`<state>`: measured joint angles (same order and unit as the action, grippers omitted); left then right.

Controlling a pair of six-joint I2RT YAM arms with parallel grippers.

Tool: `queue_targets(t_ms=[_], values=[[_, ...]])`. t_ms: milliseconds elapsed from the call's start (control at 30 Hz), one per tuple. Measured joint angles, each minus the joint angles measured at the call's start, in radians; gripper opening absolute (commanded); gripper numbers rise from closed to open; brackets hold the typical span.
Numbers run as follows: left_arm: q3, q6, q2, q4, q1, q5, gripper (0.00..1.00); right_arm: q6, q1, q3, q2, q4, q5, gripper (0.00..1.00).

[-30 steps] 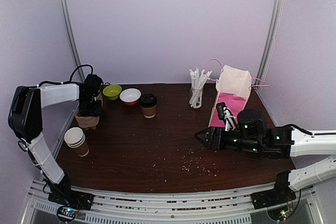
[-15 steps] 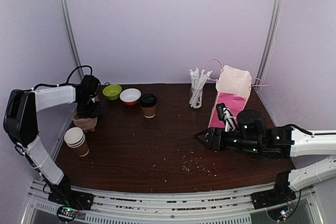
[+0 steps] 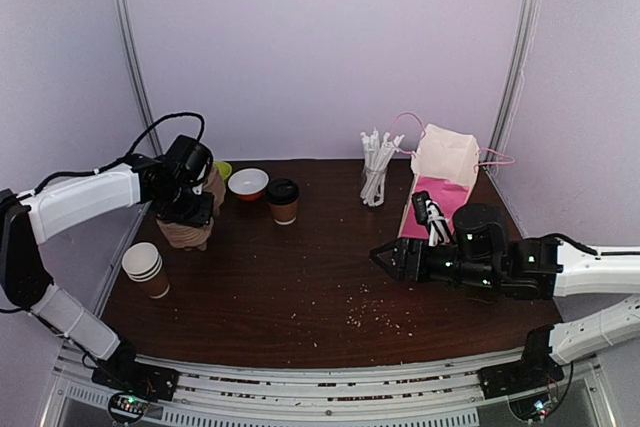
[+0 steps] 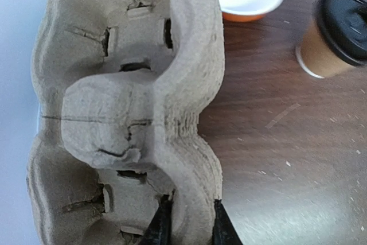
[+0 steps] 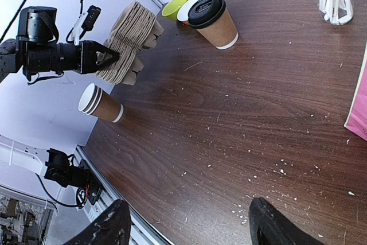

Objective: Pack the takeout coffee

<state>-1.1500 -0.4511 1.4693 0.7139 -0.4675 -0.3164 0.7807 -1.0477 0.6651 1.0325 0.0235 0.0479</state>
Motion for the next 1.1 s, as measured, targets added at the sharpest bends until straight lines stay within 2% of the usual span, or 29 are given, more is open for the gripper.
queue_targets(t_ms=[333, 567, 767, 900, 967, 1100], values=[[-0.019, -0.075, -0.119, 0.155, -0.251, 0.001, 0.00, -0.031, 0.000, 0.053, 0.004, -0.058, 0.000, 0.73], [0.033, -0.164, -0.201, 0.156, -0.486, 0.031, 0.00, -0.072, 0.000, 0.118, 0.042, -0.093, 0.000, 0.73], [0.057, -0.195, -0.097, 0.093, -0.658, 0.029, 0.00, -0.078, 0.000, 0.129, 0.068, -0.106, 0.001, 0.72], [0.048, -0.195, 0.020, 0.054, -0.724, 0.007, 0.00, -0.076, -0.002, 0.129, 0.085, -0.107, 0.000, 0.72], [0.044, -0.193, 0.061, 0.042, -0.737, 0.002, 0.08, -0.076, -0.002, 0.129, 0.094, -0.108, 0.000, 0.72], [0.041, -0.187, 0.081, 0.012, -0.742, -0.021, 0.37, -0.075, -0.005, 0.129, 0.097, -0.116, 0.001, 0.72]])
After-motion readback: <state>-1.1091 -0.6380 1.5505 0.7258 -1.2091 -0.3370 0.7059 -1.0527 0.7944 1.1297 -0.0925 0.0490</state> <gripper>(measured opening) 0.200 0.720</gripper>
